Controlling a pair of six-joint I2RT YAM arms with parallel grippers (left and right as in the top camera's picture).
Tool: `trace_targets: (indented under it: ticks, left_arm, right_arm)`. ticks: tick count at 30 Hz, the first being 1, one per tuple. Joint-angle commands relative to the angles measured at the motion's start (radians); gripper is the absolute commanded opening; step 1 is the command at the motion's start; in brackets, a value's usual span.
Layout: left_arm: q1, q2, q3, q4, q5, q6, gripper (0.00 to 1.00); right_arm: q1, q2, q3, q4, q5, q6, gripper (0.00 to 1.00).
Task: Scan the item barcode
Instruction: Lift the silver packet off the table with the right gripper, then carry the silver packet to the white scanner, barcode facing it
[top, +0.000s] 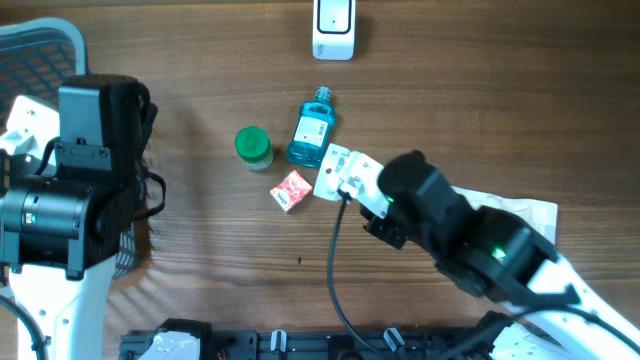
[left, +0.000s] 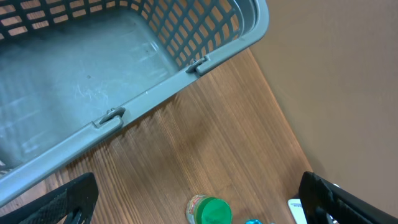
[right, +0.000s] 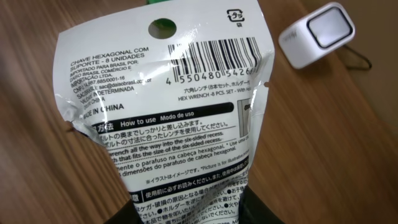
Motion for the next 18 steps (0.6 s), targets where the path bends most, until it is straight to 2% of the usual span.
trace_targets:
  ticks: [1, 7, 11, 18]
  left_arm:
    - [0.006, 0.0, 0.0, 0.004, -0.006, -0.011, 1.0]
    - [0.006, 0.0, 0.0, 0.003, -0.006, -0.011, 1.0]
    - [0.005, 0.002, 0.0, 0.003, -0.005, -0.011, 1.0]
    - [0.006, 0.024, 0.0, 0.003, 0.001, -0.01, 1.0]
  right_arm:
    - [0.0, -0.063, 0.027, 0.002, -0.085, -0.016, 0.04]
    - [-0.001, -0.067, 0.027, 0.016, -0.112, -0.011, 0.05]
    - [-0.001, -0.003, 0.027, 0.119, -0.185, 0.009, 0.05]
    - [-0.009, 0.246, 0.034, 0.321, 0.0, -0.047, 0.04]
